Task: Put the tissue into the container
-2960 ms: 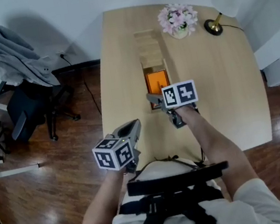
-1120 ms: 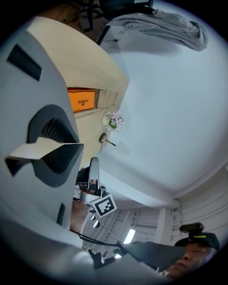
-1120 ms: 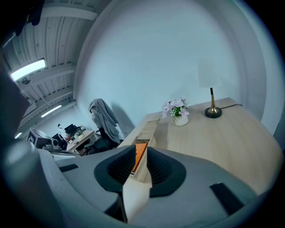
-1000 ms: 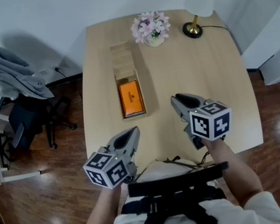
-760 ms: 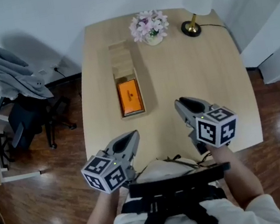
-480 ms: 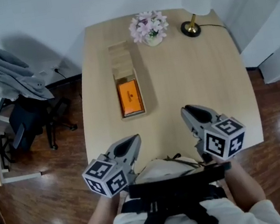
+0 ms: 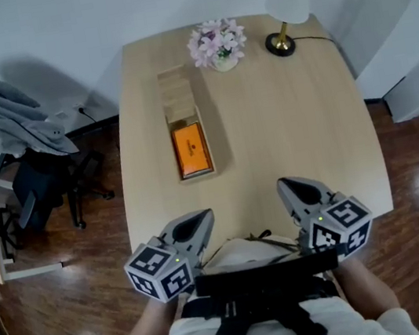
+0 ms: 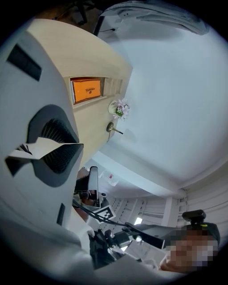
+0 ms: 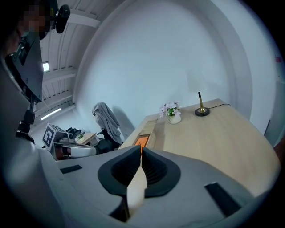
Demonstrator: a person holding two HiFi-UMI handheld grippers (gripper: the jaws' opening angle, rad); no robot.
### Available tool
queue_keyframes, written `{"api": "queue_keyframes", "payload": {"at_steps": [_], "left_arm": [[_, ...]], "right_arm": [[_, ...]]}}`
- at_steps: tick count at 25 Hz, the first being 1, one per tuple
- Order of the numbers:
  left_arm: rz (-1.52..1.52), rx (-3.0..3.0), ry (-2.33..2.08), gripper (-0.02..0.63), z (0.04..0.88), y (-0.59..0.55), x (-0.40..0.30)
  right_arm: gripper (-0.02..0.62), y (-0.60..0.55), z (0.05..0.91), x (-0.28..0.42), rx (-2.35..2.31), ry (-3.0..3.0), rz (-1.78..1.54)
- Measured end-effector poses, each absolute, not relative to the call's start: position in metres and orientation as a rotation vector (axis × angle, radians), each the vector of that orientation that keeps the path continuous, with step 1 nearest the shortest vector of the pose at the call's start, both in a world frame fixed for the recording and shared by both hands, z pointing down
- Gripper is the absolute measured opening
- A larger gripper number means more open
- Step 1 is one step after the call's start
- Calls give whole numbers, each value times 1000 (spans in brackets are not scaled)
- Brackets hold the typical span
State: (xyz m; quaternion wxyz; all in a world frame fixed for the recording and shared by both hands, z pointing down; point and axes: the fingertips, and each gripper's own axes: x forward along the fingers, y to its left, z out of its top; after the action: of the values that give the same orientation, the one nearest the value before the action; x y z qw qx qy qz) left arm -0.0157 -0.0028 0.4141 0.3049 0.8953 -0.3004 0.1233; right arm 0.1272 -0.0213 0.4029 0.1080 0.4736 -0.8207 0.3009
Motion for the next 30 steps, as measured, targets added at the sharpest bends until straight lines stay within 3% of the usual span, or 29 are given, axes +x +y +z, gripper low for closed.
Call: {"api": "queue_keyframes", "payload": {"at_steps": [30], "left_arm": [[356,2315,-855,0,422,1,-18]], "right_arm": [[0,-22,409,102,1146,-2449,814]]}}
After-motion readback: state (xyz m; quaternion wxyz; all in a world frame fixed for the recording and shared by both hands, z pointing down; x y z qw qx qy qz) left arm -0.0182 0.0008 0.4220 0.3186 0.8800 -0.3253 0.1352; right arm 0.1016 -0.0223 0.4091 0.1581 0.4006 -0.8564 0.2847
